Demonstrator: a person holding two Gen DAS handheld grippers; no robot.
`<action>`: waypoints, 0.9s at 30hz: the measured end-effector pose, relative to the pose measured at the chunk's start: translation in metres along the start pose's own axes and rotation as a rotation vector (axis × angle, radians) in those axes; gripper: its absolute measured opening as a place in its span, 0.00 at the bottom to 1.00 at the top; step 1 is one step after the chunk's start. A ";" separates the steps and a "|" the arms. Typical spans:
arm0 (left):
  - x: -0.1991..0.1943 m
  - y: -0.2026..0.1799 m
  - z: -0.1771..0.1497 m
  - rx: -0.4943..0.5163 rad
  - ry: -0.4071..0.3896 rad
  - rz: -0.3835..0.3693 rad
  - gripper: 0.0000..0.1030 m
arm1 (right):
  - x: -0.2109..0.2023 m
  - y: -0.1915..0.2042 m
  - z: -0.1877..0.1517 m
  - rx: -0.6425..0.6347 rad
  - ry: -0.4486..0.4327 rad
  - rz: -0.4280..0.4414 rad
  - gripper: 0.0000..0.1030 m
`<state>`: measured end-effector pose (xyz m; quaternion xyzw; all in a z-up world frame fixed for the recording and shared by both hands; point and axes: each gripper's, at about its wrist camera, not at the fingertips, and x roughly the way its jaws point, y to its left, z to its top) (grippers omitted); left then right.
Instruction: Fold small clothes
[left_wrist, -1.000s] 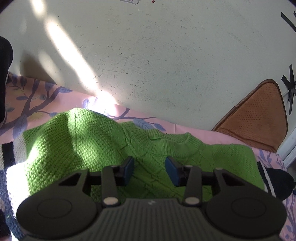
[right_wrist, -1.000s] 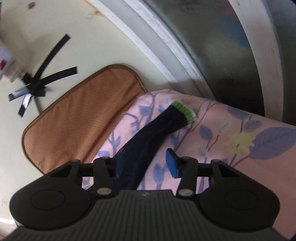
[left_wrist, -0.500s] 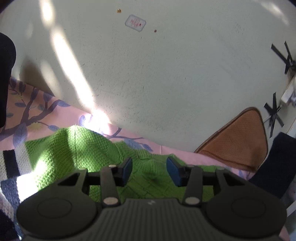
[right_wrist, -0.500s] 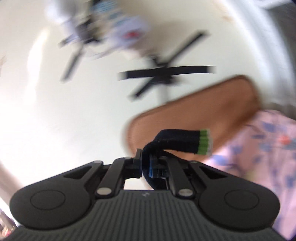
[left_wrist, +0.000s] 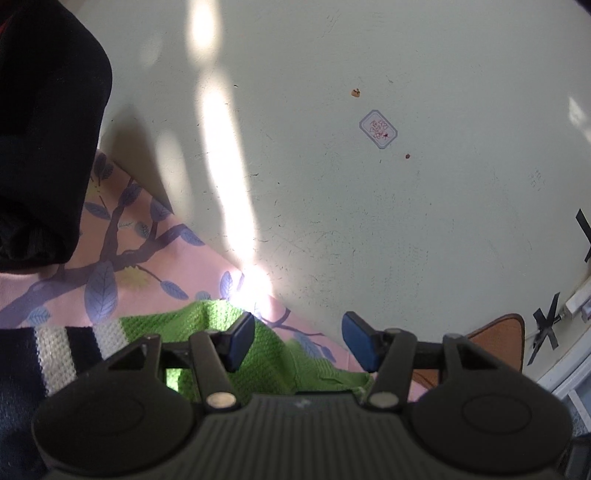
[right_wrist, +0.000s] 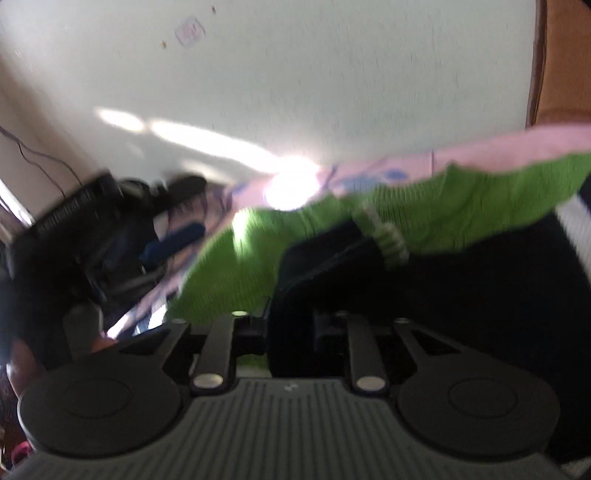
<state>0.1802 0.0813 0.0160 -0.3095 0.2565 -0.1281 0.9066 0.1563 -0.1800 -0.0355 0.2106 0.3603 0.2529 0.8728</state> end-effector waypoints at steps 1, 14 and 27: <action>0.001 -0.001 -0.001 0.008 0.007 0.000 0.52 | -0.013 -0.002 0.001 -0.010 -0.010 0.007 0.31; 0.019 -0.030 -0.028 0.183 0.110 -0.013 0.52 | -0.087 -0.104 0.030 -0.050 -0.210 -0.516 0.13; 0.009 -0.013 -0.010 0.050 0.111 0.052 0.52 | -0.087 -0.048 0.024 0.001 -0.212 -0.360 0.30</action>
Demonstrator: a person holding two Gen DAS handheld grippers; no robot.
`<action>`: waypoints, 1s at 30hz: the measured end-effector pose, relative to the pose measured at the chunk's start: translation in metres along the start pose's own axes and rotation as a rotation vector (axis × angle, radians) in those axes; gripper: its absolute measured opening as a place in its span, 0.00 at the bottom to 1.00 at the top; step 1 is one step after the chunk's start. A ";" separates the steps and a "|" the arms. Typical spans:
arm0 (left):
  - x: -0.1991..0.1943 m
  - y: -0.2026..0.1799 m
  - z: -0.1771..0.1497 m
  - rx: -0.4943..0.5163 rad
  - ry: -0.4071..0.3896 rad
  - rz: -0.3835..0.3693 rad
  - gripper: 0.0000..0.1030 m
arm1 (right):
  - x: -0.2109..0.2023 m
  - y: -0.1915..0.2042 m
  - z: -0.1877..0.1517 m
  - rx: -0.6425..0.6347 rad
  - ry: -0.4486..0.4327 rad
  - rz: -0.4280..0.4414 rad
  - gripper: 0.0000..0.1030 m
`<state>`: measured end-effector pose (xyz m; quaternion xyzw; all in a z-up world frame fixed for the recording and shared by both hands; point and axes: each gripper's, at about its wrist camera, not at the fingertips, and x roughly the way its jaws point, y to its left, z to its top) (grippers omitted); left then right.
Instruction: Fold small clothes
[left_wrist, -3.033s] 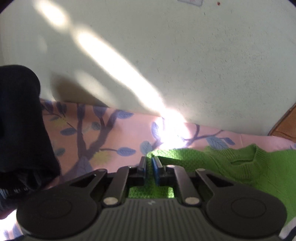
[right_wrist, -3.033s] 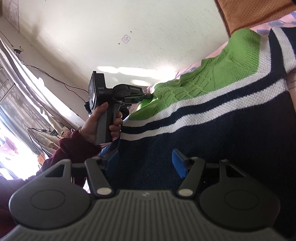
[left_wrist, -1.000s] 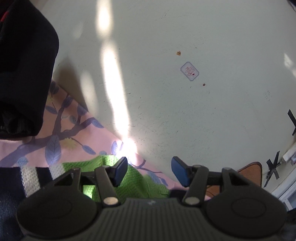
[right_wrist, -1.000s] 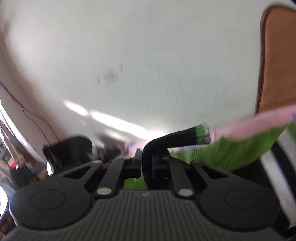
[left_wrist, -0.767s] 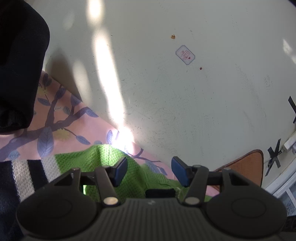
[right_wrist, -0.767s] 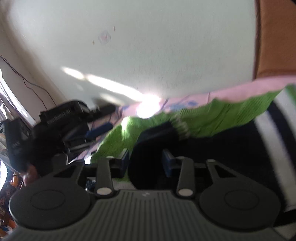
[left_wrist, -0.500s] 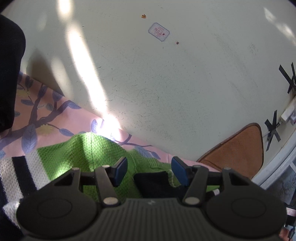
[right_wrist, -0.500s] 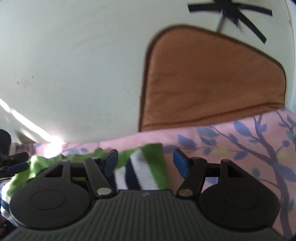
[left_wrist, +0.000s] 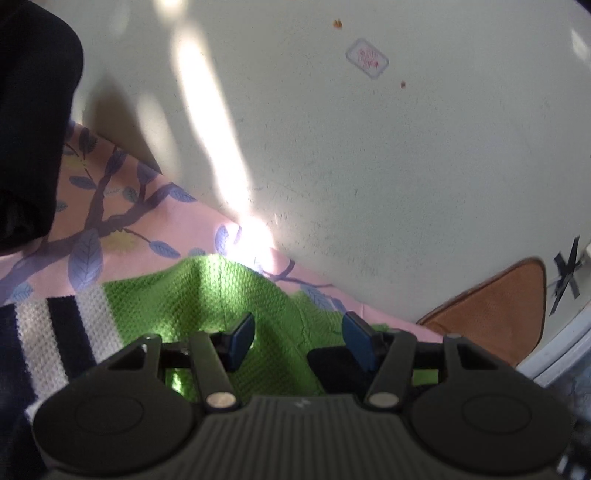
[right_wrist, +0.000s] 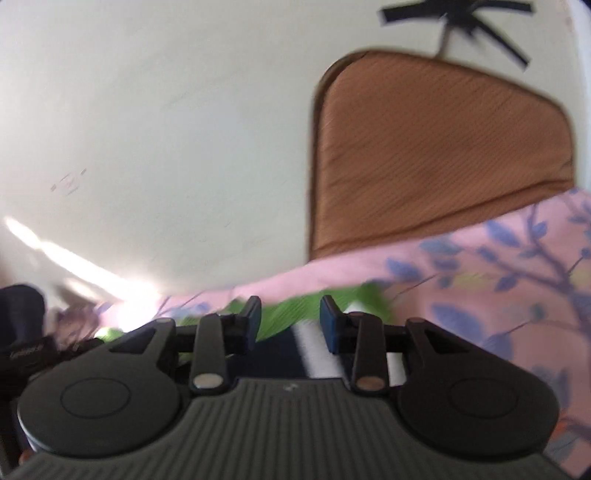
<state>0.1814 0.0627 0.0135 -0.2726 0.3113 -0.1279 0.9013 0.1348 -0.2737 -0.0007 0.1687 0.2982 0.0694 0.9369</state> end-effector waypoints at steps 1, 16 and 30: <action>-0.012 0.001 0.007 -0.035 -0.021 -0.010 0.52 | 0.012 0.011 -0.005 -0.029 0.053 0.005 0.26; -0.337 0.105 -0.023 -0.073 -0.547 0.296 0.64 | 0.027 0.221 -0.060 -0.528 0.127 0.462 0.31; -0.428 0.154 -0.069 -0.172 -0.588 0.444 0.64 | 0.027 0.404 -0.186 -1.007 0.162 0.597 0.50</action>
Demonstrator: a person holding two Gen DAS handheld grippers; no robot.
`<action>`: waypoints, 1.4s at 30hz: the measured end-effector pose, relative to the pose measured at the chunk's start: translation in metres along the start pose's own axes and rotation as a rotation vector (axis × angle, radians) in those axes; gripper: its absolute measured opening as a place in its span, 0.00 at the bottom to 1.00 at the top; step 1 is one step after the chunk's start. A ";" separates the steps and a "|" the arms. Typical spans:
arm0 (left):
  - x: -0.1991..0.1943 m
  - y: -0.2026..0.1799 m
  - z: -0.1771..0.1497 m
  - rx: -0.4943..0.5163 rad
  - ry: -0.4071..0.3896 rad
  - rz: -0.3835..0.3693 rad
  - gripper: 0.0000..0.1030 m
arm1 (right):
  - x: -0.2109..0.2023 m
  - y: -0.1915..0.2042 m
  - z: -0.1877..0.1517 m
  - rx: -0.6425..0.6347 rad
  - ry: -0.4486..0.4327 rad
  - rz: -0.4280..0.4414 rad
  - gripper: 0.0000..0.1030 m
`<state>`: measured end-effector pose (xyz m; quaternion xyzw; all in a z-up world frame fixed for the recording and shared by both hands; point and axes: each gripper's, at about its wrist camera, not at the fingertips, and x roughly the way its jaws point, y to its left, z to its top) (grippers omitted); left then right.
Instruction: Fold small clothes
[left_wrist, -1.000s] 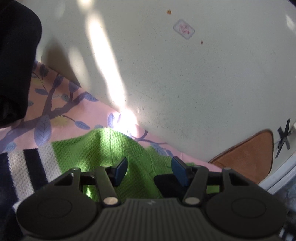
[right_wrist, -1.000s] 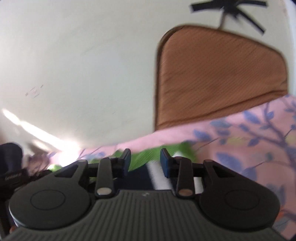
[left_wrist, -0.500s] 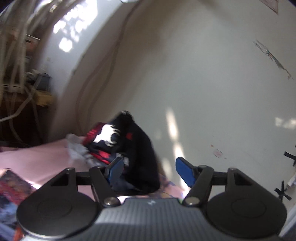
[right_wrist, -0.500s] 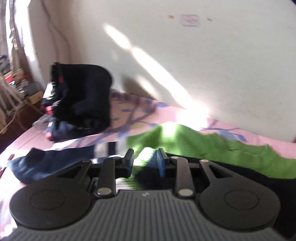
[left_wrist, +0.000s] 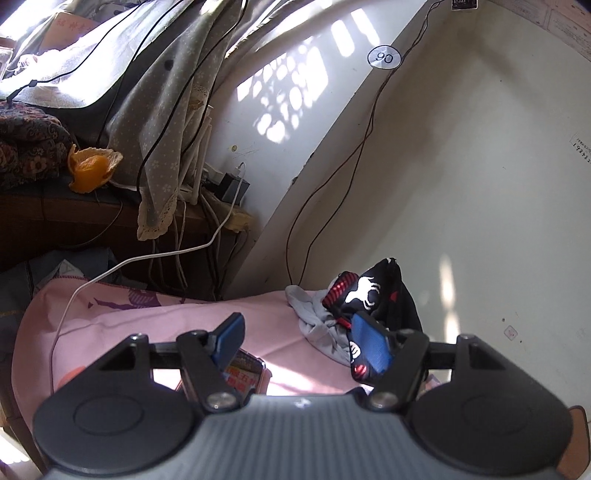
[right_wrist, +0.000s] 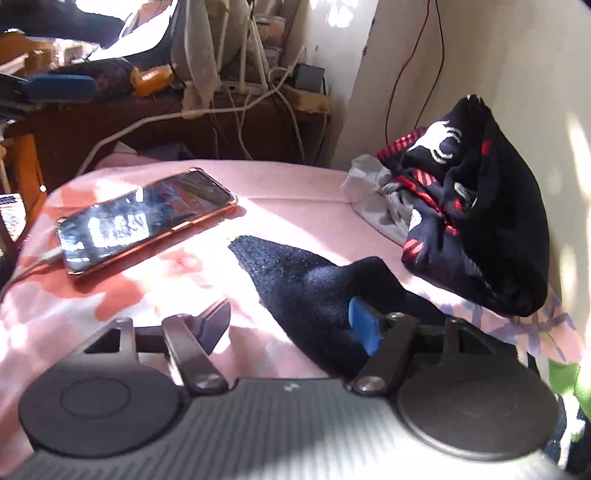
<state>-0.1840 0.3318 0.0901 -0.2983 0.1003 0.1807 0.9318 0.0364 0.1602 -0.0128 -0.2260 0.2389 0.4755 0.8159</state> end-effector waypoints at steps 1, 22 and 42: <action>-0.002 0.000 0.001 0.003 -0.004 -0.001 0.64 | 0.001 -0.009 0.008 0.056 0.011 0.010 0.10; 0.185 -0.248 -0.118 0.291 0.472 -0.426 0.64 | -0.259 -0.274 -0.256 1.106 -0.300 -0.517 0.14; 0.253 -0.277 -0.196 0.340 0.470 -0.269 0.15 | -0.265 -0.257 -0.272 1.129 -0.325 -0.660 0.16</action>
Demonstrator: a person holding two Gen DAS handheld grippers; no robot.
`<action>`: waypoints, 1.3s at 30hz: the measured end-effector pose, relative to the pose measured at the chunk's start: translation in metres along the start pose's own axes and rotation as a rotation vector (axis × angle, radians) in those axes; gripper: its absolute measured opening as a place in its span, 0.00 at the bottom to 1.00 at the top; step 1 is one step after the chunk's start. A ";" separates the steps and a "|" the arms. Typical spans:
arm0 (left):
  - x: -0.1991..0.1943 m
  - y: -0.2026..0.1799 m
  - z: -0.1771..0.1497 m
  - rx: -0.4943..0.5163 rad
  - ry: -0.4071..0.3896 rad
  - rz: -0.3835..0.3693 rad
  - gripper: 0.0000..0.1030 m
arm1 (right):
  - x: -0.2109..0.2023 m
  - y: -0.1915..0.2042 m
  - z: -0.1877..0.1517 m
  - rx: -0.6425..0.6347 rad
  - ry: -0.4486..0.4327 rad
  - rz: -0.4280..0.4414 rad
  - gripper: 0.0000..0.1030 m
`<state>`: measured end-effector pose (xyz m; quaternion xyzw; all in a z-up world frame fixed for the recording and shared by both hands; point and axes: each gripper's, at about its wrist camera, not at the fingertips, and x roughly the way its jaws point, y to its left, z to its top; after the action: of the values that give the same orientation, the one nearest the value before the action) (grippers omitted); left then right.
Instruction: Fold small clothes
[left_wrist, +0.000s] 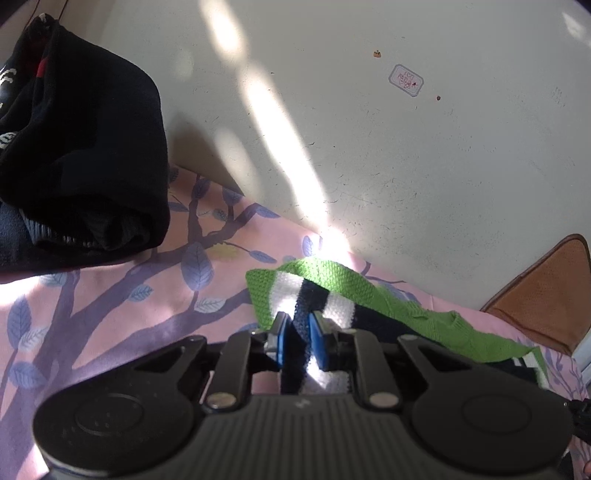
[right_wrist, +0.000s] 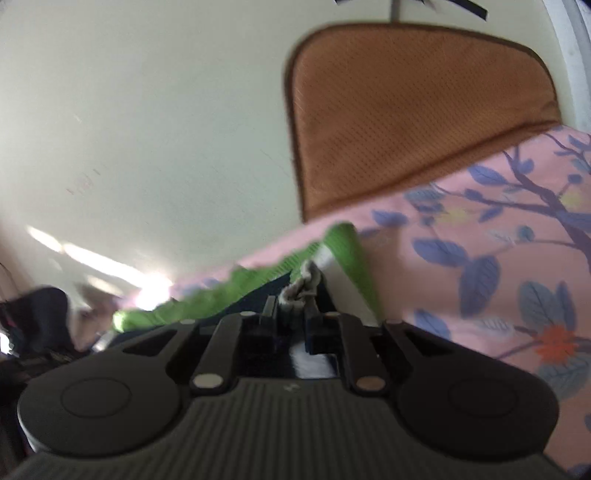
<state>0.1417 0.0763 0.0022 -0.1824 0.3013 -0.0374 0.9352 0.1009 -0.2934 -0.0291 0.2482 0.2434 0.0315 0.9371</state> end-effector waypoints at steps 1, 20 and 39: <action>0.003 -0.001 0.000 0.008 0.003 0.012 0.16 | -0.008 -0.001 -0.002 -0.001 -0.045 -0.014 0.18; 0.007 0.001 0.000 0.002 0.048 0.024 0.31 | 0.013 0.032 -0.010 0.000 0.187 0.106 0.01; 0.005 0.015 0.003 -0.077 0.052 0.018 0.46 | 0.151 0.074 0.063 -0.446 0.399 0.021 0.61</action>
<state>0.1473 0.0905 -0.0041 -0.2144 0.3284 -0.0224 0.9196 0.2684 -0.2301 -0.0121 0.0278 0.4072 0.1419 0.9018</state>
